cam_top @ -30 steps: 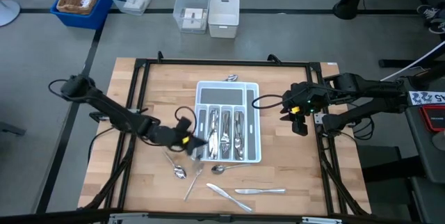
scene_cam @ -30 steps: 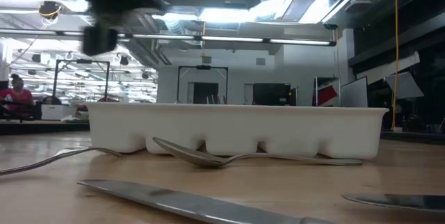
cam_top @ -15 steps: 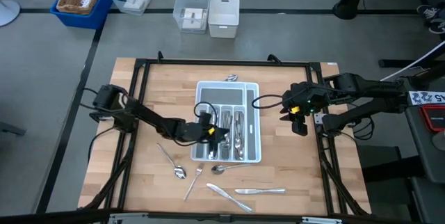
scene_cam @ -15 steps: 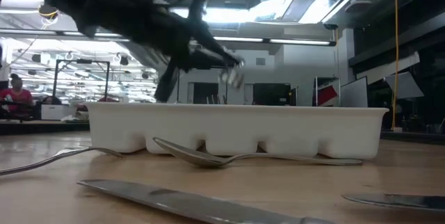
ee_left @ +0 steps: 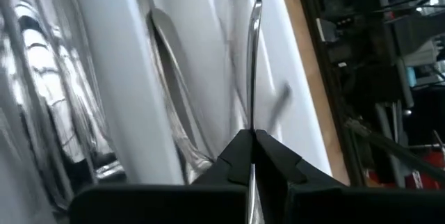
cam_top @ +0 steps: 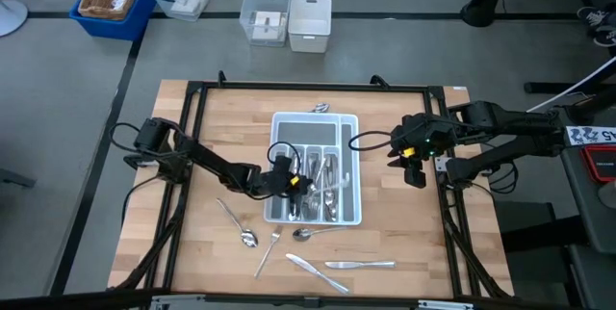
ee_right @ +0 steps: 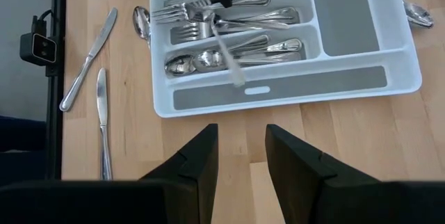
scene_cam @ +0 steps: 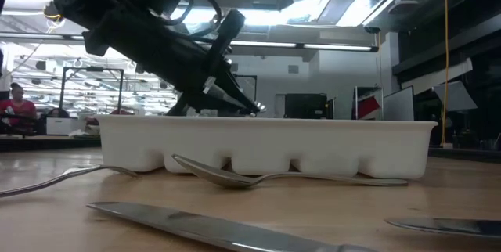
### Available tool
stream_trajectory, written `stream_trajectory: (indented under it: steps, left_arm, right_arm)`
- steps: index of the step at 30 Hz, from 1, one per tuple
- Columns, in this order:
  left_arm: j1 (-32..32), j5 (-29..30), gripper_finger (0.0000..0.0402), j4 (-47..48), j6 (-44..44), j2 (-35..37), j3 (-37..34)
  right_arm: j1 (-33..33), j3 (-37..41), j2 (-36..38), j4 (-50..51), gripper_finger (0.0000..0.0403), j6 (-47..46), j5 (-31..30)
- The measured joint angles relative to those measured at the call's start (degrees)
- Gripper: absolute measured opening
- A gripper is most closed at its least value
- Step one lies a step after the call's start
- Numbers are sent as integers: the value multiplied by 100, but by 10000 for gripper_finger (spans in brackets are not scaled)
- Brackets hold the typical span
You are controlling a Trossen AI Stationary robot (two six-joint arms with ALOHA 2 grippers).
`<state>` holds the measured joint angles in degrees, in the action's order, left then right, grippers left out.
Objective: Sort silverware
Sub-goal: Put the silver fork into the white cutlery tray, then adjust the silver fork in the white cutlery tray
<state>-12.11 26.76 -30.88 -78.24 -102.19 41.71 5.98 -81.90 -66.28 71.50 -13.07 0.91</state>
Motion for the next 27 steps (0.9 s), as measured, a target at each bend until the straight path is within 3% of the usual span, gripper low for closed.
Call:
stream_trajectory:
  steps: [11,15,27]
  left_arm:
    - [141,-316,2,3,-248,-3,-2]
    - [113,-324,5,-16,92,-3,-2]
    - [177,-323,115,-180,110,-1,0]
  right_arm:
    - [4,1,0,2,122,3,-1]
    - [7,1,-11,-44,122,3,63]
    - [7,40,-533,-367,122,57,278]
